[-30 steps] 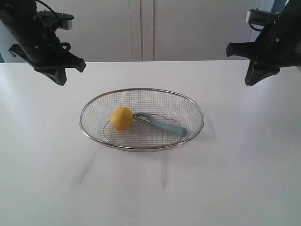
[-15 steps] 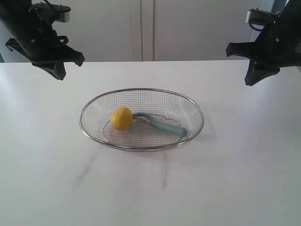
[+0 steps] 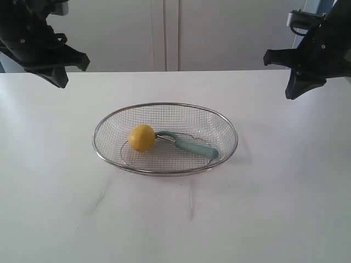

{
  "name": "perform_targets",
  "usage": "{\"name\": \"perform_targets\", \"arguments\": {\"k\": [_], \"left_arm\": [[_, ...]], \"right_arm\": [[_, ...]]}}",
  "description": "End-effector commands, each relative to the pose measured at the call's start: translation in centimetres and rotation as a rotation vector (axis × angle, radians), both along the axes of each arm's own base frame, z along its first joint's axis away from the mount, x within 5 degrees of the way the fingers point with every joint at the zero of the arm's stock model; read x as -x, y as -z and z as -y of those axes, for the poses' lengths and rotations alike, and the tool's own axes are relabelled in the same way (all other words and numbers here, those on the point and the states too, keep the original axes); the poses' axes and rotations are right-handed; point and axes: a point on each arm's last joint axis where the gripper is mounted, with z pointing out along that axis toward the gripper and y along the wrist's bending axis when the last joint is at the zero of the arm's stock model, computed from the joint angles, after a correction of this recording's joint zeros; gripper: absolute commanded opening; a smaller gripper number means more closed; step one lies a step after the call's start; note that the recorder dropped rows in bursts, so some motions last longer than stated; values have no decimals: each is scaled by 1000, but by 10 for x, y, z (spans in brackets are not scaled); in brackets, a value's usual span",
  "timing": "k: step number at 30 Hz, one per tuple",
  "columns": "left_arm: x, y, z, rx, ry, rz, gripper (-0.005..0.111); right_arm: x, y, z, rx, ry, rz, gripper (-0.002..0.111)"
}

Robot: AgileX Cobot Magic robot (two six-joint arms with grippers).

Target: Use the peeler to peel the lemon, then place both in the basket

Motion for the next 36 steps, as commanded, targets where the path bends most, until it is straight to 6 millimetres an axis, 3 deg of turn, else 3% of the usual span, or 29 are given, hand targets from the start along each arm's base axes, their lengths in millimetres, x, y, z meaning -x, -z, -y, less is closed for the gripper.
{"name": "perform_targets", "arguments": {"k": [1,27,36], "left_arm": [[11,1,-4,22,-15,11,0],[80,25,-36,-64,0,92,0],[114,37,-65,-29,-128,84,0]], "right_arm": [[1,-8,4,-3,15,30,0],[-3,-9,4,-3,21,66,0],[-3,-9,4,-4,23,67,0]]}}
